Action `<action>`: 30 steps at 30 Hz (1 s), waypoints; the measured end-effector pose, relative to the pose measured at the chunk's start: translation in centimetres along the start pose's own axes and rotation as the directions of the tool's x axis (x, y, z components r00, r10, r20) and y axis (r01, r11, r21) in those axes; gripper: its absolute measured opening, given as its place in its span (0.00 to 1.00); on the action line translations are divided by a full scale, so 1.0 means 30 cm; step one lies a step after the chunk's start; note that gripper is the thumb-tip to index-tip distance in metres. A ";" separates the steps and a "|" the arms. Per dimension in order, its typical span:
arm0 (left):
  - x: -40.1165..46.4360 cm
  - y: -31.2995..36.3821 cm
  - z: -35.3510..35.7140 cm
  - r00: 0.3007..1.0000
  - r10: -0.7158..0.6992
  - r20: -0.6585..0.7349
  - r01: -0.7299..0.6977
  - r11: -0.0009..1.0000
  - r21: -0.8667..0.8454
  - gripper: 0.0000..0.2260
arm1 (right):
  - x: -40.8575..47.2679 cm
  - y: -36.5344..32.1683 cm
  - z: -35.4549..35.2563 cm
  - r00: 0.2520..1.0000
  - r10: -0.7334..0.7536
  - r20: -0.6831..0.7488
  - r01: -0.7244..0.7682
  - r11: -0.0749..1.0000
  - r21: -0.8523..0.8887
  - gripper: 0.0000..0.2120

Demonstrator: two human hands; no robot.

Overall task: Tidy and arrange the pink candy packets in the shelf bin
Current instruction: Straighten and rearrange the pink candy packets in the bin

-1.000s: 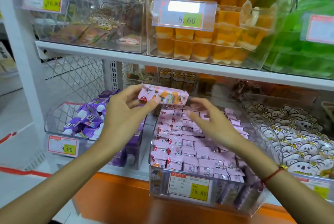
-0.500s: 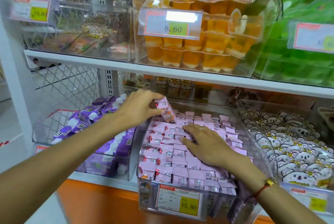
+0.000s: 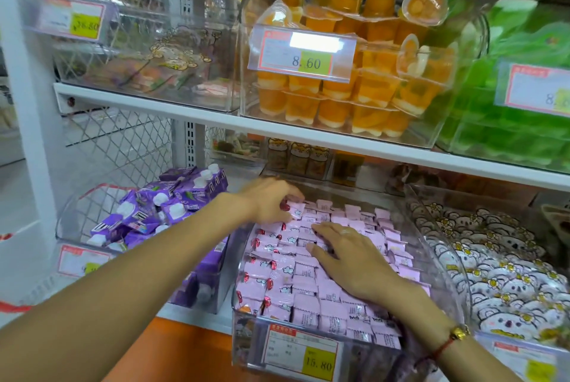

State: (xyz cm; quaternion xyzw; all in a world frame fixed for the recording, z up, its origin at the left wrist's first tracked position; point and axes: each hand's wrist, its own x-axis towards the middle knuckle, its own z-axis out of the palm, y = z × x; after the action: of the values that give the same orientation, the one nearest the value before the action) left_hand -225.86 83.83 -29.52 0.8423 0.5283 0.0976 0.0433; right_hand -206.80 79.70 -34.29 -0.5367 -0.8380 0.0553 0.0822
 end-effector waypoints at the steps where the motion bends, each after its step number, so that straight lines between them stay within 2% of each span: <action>1: -0.025 -0.001 -0.010 1.000 0.015 -0.024 -0.015 1.000 -0.006 0.19 | 0.002 0.002 -0.002 1.000 -0.002 0.008 0.002 1.000 -0.001 0.27; 3: -0.098 -0.004 -0.011 0.982 0.034 -0.186 -0.042 0.998 -0.037 0.16 | 0.008 0.004 -0.010 1.000 -0.016 -0.017 0.016 1.000 0.005 0.26; 5: -0.199 0.000 0.016 0.910 -0.023 -0.415 -0.038 0.990 -0.137 0.15 | 0.025 0.000 -0.021 0.989 -0.063 -0.132 0.064 0.998 0.006 0.25; 7: -0.292 0.008 0.052 0.835 -0.120 -0.538 -0.028 0.966 -0.258 0.14 | 0.054 -0.016 -0.031 0.975 -0.128 -0.179 0.139 0.989 0.047 0.25; 9: -0.352 0.011 0.082 0.839 -0.188 -0.511 0.006 0.941 -0.338 0.13 | 0.091 -0.040 -0.024 0.980 -0.172 -0.097 0.183 0.975 0.126 0.25; 12: -0.383 0.011 0.108 0.867 -0.269 -0.420 0.072 0.901 -0.428 0.12 | 0.133 -0.059 0.006 0.988 -0.149 0.036 0.144 0.981 0.130 0.24; 17: -0.387 0.007 0.114 0.858 -0.342 -0.383 0.098 0.841 -0.532 0.07 | 0.152 -0.058 0.016 0.993 -0.096 0.073 0.086 0.989 0.122 0.21; 20: -0.387 0.006 0.115 0.858 -0.355 -0.372 0.091 0.816 -0.570 0.06 | 0.166 -0.059 -0.007 0.984 -0.107 0.145 0.094 0.991 0.096 0.20; 22: -0.384 0.001 0.118 0.861 -0.363 -0.357 0.092 0.801 -0.592 0.09 | 0.187 -0.056 -0.040 0.976 -0.116 0.187 0.072 0.972 0.222 0.18; 24: -0.379 -0.003 0.124 0.863 -0.370 -0.343 0.092 0.784 -0.614 0.10 | 0.217 -0.050 -0.077 0.987 -0.079 0.142 0.025 0.936 0.351 0.15; 27: -0.374 -0.005 0.138 0.857 -0.374 -0.354 0.081 0.776 -0.625 0.11 | 0.276 -0.030 -0.084 0.999 0.038 -0.030 -0.026 0.945 0.326 0.09; 30: -0.374 -0.011 0.144 0.858 -0.379 -0.348 0.085 0.772 -0.630 0.12 | 0.321 -0.021 -0.041 0.988 0.108 -0.110 -0.063 0.933 0.355 0.04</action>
State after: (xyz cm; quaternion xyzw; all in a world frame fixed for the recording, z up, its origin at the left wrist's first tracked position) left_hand -229.99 74.04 -35.12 0.6641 0.5683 0.4463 0.1918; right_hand -211.09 88.20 -32.22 -0.5519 -0.7835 0.1728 0.2272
